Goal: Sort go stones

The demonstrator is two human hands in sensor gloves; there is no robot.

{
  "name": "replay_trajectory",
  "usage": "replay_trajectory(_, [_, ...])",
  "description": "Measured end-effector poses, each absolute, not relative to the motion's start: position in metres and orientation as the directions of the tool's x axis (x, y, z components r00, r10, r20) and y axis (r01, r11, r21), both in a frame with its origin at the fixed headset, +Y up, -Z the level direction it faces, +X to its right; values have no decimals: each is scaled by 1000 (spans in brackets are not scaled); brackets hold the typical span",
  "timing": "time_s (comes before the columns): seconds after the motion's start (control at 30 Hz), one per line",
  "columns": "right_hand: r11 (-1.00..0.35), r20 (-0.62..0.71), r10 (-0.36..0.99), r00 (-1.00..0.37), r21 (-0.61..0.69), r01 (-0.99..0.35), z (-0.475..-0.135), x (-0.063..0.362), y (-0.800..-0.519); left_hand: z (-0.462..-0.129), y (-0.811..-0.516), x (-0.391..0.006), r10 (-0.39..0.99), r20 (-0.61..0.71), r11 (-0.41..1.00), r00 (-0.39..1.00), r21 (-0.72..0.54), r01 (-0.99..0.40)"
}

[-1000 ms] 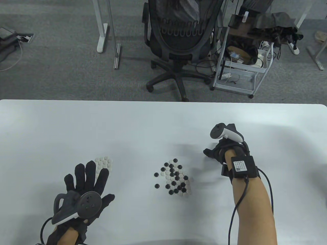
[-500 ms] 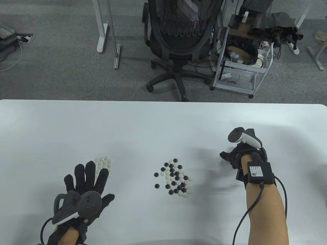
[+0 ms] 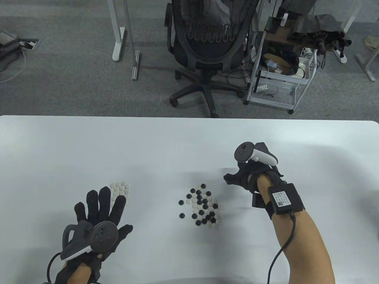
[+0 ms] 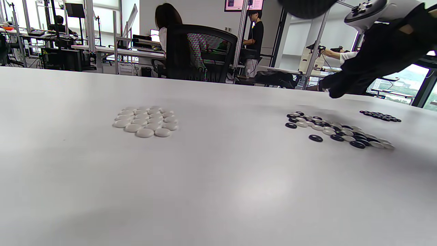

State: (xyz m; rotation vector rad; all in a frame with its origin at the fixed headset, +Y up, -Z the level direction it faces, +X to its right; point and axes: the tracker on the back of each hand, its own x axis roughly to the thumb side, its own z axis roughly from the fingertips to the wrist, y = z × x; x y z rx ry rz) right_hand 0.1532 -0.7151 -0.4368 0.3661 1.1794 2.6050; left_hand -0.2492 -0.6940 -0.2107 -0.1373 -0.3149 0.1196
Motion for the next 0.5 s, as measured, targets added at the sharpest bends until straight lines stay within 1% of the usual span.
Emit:
replay_trajectory(0.1, [-626,160,354,-921,773,-106,-436,131,-723,-211,-694,-250,140,300,984,944,-152,-98])
replay_trajectory(0.23, [-608,173,374,-911,788,-100,-437,111,-737,-210,-693,-250,145,301,983,943,-150,-104])
replay_trajectory(0.43, [-589,175,375,-910,803,-88,-438,101,-753,-209,-693,-250,150,311,983,939,-146,-108])
replay_trajectory(0.5, [-589,174,345,-922,805,-68,-439,102,-757,-209,-693,-250,149,314,984,938,-145,-107])
